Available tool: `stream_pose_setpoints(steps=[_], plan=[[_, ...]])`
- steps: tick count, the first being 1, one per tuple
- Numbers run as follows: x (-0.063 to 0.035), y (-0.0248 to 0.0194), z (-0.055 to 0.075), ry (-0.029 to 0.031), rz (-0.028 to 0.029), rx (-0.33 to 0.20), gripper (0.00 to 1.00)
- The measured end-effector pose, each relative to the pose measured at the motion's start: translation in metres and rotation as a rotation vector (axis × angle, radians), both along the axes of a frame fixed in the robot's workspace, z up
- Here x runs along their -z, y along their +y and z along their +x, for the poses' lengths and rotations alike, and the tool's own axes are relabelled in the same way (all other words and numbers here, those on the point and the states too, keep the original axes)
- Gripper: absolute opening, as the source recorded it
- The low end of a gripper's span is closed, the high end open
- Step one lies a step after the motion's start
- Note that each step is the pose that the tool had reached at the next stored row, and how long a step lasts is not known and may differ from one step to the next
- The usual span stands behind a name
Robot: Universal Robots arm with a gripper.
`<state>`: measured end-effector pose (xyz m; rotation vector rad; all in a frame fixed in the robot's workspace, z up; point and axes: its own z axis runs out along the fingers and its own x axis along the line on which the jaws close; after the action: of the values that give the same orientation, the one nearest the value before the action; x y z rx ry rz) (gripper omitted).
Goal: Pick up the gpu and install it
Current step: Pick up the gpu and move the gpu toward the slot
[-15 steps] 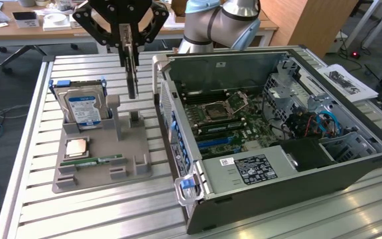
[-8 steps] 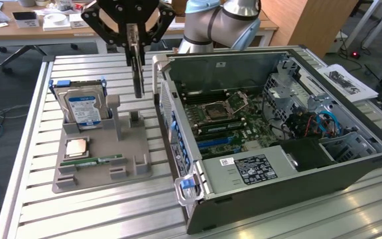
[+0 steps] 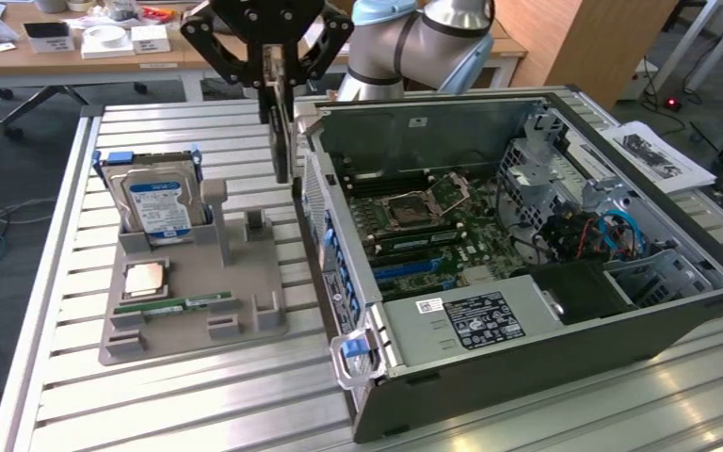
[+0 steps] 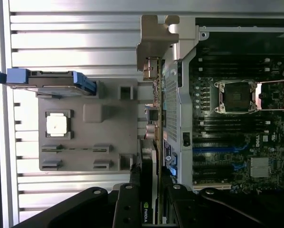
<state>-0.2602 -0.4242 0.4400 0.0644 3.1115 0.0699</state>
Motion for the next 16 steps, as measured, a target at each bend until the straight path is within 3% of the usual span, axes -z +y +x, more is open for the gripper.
stream_pose_setpoints(steps=[10, 16], plan=[[0.0, 0.0, 0.027, 0.0, 0.0015, 0.0, 0.27], [0.0, 0.0, 0.048, 0.0, 0.0054, 0.0, 0.27]])
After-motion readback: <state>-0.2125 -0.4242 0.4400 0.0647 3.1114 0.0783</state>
